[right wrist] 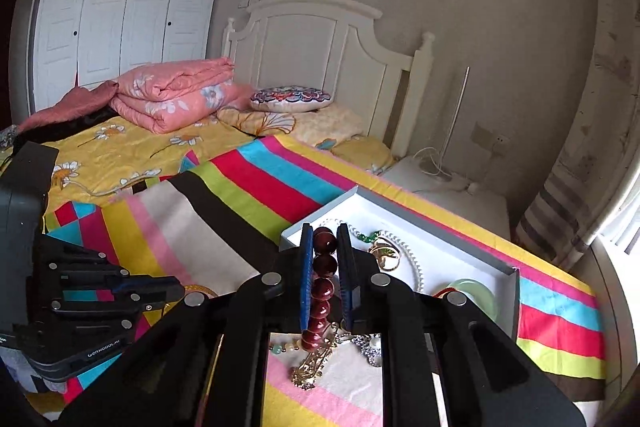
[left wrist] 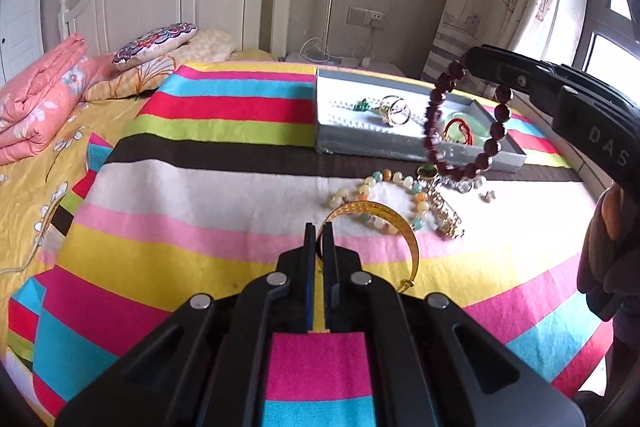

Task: Organize jewelry
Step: 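Carry the gold bangle and red bead bracelet over the tray with both tools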

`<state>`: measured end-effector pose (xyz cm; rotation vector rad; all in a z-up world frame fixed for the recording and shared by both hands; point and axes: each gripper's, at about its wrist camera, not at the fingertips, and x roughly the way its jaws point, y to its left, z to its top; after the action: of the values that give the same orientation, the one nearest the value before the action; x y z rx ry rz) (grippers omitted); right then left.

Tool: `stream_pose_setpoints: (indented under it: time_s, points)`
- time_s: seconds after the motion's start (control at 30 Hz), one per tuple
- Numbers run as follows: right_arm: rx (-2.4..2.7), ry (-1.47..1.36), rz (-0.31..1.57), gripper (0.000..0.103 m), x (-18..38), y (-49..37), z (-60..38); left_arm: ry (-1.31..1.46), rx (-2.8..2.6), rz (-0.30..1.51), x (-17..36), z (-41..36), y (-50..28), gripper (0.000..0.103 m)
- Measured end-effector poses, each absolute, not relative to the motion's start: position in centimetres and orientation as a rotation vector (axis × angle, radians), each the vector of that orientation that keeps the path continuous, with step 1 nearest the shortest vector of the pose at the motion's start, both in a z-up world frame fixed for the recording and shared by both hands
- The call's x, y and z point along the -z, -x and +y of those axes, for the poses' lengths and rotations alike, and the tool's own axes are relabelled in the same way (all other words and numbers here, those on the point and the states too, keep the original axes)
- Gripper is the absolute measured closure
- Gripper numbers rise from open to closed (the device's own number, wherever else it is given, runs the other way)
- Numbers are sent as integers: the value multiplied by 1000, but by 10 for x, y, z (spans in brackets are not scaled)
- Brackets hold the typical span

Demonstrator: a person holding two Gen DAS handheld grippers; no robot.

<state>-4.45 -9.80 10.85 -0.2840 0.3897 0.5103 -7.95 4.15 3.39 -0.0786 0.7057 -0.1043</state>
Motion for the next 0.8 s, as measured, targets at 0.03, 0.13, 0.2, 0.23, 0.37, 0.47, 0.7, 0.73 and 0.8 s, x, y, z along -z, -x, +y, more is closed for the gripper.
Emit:
stream_pose_setpoints:
  time_s: [0.03, 0.13, 0.2, 0.23, 0.37, 0.47, 0.7, 0.73, 0.8]
  points:
    - [-508, 280, 384, 89, -112, 45, -102, 76, 108, 698, -38, 41, 79, 101]
    - [-495, 277, 375, 89, -120, 42, -110, 71, 126, 679, -51, 37, 78, 101]
    - [-481, 281, 373, 89, -123, 39, -115, 65, 139, 665, -60, 33, 72, 101]
    - [-474, 284, 376, 89, -125, 35, -119, 62, 146, 660, -64, 30, 68, 101]
    - [-438, 298, 392, 89, -128, 18, -128, 66, 188, 650, -76, 16, 43, 101]
    - [-405, 300, 407, 89, -130, 1, -140, 84, 215, 666, -79, 8, 18, 100]
    - [-343, 242, 480, 89, -124, -49, -170, 124, 220, 709, -79, -6, -38, 100]
    - [-336, 230, 491, 89, -122, -56, -173, 128, 218, 717, -78, -8, -44, 100]
    - [-328, 200, 511, 89, -117, -69, -179, 134, 219, 734, -73, -13, -56, 100]
